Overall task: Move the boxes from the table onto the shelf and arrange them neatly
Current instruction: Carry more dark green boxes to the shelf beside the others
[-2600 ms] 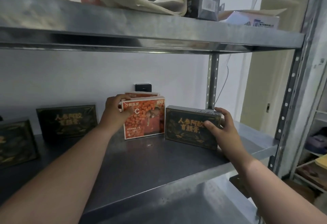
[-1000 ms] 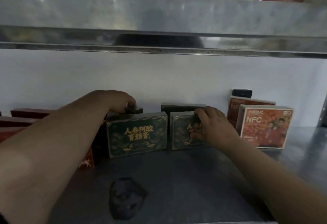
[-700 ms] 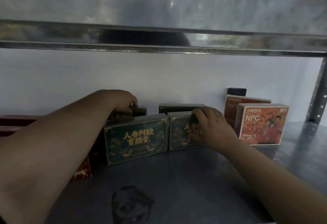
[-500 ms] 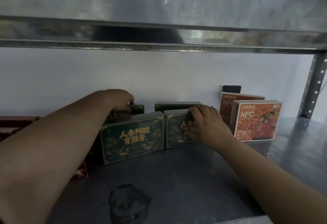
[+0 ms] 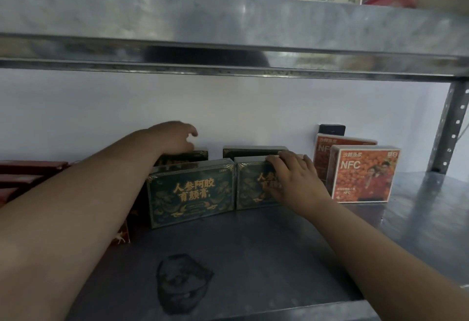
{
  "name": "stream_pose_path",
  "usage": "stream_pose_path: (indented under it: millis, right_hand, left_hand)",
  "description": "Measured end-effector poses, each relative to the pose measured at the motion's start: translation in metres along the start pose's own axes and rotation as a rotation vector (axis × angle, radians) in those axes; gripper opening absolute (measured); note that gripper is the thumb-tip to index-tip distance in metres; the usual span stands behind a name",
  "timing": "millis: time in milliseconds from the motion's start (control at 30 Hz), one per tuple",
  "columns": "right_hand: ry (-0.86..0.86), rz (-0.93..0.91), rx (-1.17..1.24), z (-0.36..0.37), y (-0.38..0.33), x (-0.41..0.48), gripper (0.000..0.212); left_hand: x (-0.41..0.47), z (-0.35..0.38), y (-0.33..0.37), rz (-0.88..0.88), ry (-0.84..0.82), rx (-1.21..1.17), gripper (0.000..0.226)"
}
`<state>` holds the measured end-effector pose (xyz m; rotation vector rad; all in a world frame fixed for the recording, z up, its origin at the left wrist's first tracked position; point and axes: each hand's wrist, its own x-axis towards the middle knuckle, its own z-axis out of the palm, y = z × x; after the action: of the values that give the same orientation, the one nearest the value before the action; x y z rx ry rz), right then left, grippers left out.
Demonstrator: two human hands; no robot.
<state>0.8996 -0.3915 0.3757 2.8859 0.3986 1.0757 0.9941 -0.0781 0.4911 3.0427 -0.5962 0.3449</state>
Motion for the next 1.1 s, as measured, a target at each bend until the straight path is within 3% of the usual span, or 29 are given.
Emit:
stream_pose_path:
  millis: [100,267,400,533,633,733,767,933,1000,1100]
  right_hand:
    - [-0.002,-0.02,0.039,-0.007,0.008,0.0,0.065]
    - [-0.035,-0.037,0.045,-0.017,0.012,-0.002,0.063]
    - [-0.063,-0.064,0.046,-0.021,0.016,-0.006,0.063]
    - [-0.178,-0.062,0.058,-0.025,0.021,-0.007,0.073]
    - [-0.226,-0.052,0.096,-0.031,0.018,-0.021,0.08]
    - [-0.254,-0.082,0.19,-0.044,0.007,-0.051,0.075]
    - [-0.291,-0.094,0.224,-0.048,0.003,-0.064,0.071]
    - [-0.605,-0.05,0.3,-0.067,-0.001,-0.118,0.063]
    - [-0.592,-0.044,0.324,-0.074,0.004,-0.135,0.065]
    - [-0.443,-0.06,0.258,-0.083,0.012,-0.169,0.08]
  left_hand:
    - [-0.023,-0.012,0.025,0.071,0.142,-0.119,0.048]
    - [-0.061,-0.002,0.063,0.073,-0.139,0.1,0.056]
    - [-0.078,0.001,0.068,0.024,-0.121,0.038,0.045]
    - [-0.091,0.005,0.077,-0.04,-0.104,0.039,0.057]
    - [-0.108,0.013,0.091,-0.065,0.009,0.059,0.066]
    - [-0.142,0.033,0.122,-0.034,0.271,0.02,0.056]
    - [-0.156,0.043,0.136,-0.007,0.283,-0.007,0.052]
    - [-0.204,0.096,0.19,-0.062,-0.104,-0.112,0.058]
    - [-0.213,0.105,0.207,-0.063,-0.113,-0.124,0.062]
    - [-0.224,0.106,0.237,-0.018,-0.105,-0.076,0.062]
